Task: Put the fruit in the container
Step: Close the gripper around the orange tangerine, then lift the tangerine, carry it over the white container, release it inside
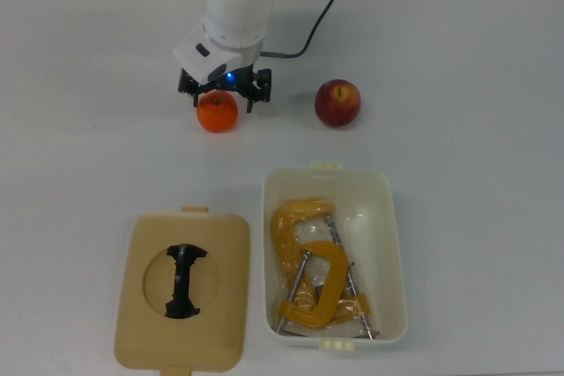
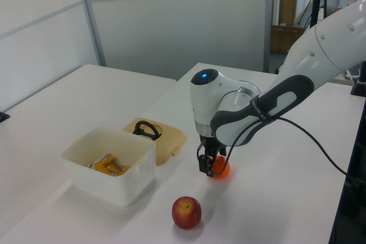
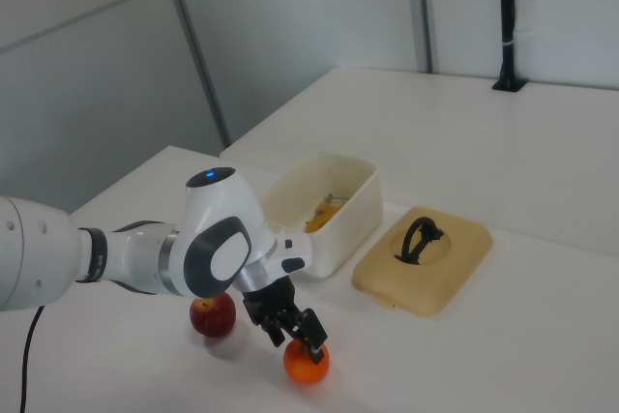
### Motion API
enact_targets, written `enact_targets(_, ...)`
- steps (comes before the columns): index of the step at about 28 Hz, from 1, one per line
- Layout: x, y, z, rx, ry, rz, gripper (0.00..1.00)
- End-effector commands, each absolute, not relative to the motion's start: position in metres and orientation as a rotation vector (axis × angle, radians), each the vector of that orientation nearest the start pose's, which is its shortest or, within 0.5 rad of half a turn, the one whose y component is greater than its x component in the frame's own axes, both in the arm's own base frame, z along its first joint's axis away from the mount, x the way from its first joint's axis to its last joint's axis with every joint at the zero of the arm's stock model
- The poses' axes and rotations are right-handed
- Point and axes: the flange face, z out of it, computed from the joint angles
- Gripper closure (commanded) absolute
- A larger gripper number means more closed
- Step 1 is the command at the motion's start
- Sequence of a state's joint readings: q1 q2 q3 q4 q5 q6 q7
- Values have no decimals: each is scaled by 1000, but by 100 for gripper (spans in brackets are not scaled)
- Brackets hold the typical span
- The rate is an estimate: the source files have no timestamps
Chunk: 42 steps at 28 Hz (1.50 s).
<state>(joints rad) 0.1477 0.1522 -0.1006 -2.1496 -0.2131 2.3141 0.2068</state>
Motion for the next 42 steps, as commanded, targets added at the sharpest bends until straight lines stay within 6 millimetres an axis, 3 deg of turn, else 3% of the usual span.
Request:
enact_targets(1,553,17,323,-3335,28,-56,3)
enact_targets(4,552,17,319,-3343,16,-44,16)
enact_targets(5,552,18,315,-3348,5,-33,35)
enact_targets(8,553,18,312,-3350,5,-28,76)
enact_targets(10,553,20,311,-3351,10,-28,96)
enact_targets(11,554,21,313,-3350,39,-39,100)
enact_targets(14,559,22,325,-3346,69,-80,100)
enact_targets(20,571,25,375,-3316,114,-229,100)
enact_targets(27,602,32,450,-3243,204,-399,100)
enact_targets(28,609,33,470,-3209,234,-436,100)
enact_targets(33,622,44,510,-3130,267,-541,100)
enact_targets(38,640,71,509,-3093,357,-568,100)
enact_targets(42,666,107,487,-3063,445,-564,100)
